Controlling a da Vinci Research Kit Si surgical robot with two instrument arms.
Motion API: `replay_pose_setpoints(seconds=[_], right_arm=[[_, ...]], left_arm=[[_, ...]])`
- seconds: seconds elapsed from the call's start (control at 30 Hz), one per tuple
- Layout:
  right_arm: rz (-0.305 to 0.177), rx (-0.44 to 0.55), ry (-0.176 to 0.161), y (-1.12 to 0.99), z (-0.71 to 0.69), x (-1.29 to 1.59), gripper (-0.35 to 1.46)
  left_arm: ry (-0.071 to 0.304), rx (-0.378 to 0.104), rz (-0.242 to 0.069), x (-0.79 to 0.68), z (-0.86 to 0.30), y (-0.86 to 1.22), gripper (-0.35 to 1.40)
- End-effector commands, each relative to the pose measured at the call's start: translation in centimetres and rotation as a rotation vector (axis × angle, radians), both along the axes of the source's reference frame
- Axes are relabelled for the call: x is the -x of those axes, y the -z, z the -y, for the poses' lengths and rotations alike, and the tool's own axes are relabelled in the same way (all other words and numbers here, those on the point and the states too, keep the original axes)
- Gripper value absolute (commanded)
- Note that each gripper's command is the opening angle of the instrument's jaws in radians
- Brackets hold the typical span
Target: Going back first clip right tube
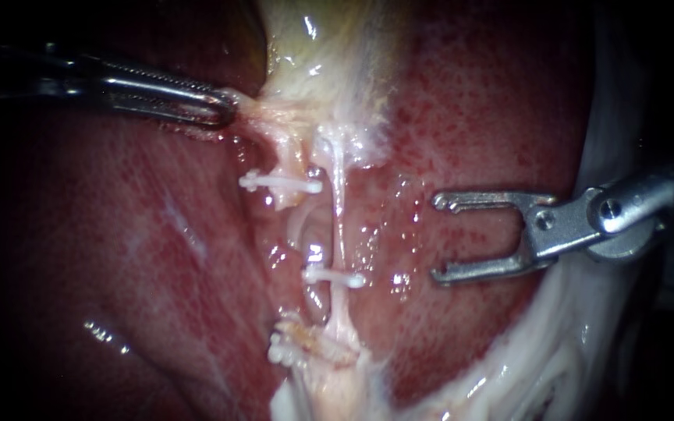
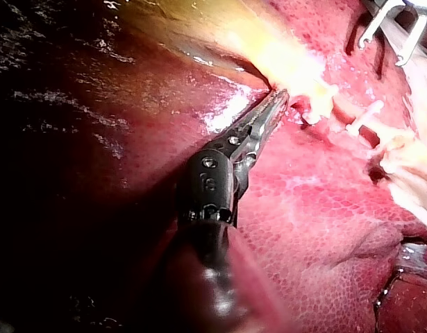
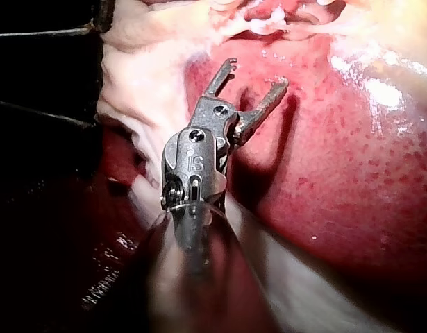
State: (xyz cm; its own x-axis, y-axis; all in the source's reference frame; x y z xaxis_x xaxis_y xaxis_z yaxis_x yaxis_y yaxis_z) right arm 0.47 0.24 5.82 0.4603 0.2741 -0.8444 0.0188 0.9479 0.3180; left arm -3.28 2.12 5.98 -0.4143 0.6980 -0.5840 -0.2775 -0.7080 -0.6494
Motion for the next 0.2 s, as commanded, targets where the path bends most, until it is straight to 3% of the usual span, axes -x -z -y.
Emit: replay_pose_setpoints(seconds=[0.03, 0.2], right_arm=[[0.001, 0.000, 0.000, 0.01, 0.00, 0.00, 0.50], [-0.013, -0.005, 0.003, 0.03, 0.00, -0.01, 0.50]], left_arm=[[-0.001, 0.000, 0.000, -0.01, 0.00, 0.01, -0.35], [-0.002, -0.001, 0.001, -0.02, -0.01, 0.03, -0.35]])
